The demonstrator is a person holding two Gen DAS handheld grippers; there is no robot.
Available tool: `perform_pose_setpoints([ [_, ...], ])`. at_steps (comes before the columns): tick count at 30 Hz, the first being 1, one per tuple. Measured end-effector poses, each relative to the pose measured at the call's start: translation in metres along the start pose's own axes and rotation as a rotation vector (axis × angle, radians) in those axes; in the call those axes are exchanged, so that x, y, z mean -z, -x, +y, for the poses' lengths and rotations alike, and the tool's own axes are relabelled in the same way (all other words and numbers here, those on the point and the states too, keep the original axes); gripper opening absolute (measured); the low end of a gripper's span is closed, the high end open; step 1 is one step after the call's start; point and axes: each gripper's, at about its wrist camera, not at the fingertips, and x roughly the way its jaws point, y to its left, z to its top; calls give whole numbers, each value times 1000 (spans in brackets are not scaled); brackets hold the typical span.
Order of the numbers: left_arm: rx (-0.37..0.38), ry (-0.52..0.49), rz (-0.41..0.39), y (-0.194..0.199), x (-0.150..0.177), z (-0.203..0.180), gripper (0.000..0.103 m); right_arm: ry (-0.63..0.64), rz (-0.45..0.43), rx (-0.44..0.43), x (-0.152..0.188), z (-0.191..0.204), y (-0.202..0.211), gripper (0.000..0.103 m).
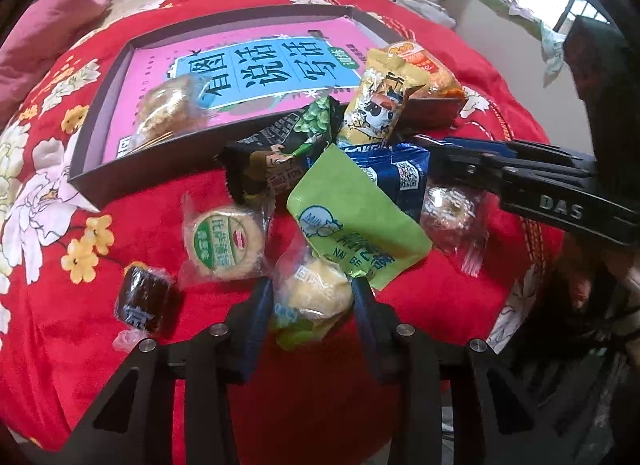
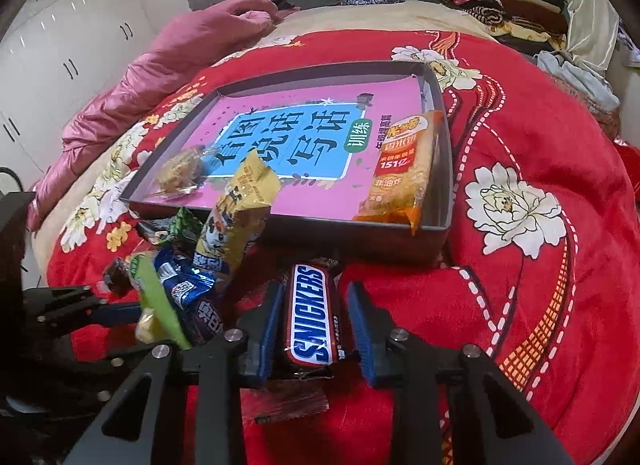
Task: Organize snacks
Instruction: 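Grasp the clear bread bag with the left tool while the right tool grasps the Snickers bar, then lift both held snacks and carry them toward the tray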
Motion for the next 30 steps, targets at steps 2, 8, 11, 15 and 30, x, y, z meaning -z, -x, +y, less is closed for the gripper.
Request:
perform_pose_setpoints([
  [2,-4,-7,7,-3,-2,-3,43,-4,-3,-1,1,-1,3,33],
  [8,-3,-23,17,-11,-8,-7,36,-10,-19,-30,3,-2,14,33],
  [11,30,14,13,-11,-10,-1,36,-16,-22,-31,4,-2,15,33],
  [15,50,28,-4,-4,-6,4,35,-24,-12,-16,4,-5,14,33],
  [30,86,64,-61,25,-2,8,35,94,25,140,10,3,-4,30],
])
